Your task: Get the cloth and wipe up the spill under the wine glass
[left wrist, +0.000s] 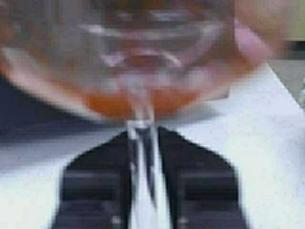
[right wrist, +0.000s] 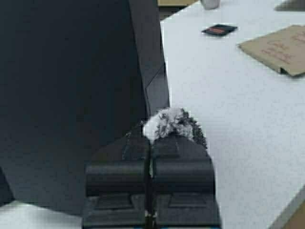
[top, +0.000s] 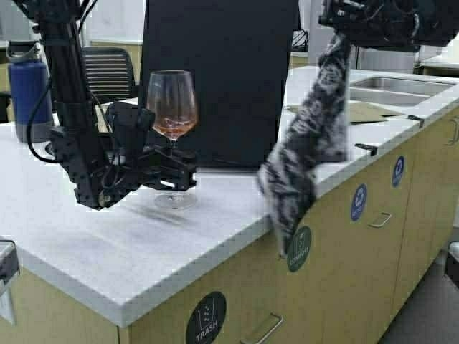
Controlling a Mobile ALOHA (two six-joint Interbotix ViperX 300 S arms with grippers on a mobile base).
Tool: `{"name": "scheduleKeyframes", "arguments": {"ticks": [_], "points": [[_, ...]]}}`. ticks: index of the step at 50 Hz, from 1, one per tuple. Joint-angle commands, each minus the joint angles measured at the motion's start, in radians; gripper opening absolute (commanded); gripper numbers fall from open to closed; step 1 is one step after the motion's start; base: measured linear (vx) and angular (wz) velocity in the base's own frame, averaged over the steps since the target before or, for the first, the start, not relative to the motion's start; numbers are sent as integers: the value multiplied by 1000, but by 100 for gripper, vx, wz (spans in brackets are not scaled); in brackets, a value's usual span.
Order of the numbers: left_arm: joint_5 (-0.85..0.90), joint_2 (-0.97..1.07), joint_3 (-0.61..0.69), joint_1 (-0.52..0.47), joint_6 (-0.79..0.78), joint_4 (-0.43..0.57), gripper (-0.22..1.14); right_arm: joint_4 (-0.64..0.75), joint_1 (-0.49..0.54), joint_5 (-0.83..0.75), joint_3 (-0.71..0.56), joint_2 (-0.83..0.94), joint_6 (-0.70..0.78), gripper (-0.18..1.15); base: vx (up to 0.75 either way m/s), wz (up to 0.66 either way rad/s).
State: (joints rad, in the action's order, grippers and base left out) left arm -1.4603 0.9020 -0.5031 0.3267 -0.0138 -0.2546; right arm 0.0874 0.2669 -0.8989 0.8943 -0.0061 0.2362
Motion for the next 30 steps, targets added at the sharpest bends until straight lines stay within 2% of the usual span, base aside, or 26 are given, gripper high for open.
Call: {"name": "scheduleKeyframes", "arguments": {"ticks": [1, 8, 19, 30], "points": [[-5, -21, 2, 2, -2, 2, 83, -8, -5, -14, -9, -12, 3, 6, 0, 0], [-5, -23, -3, 2, -3, 2, 93, -17, -5, -14, -11, -11, 3, 6, 0, 0], [-34, -32, -61, 0, -17, 6, 93, -25, -5, -14, 6, -12, 5, 6, 0, 0], [-144, -38, -176, 0, -66, 28, 93, -26, -5, -20, 60, -12, 11, 6, 0, 0]]}}
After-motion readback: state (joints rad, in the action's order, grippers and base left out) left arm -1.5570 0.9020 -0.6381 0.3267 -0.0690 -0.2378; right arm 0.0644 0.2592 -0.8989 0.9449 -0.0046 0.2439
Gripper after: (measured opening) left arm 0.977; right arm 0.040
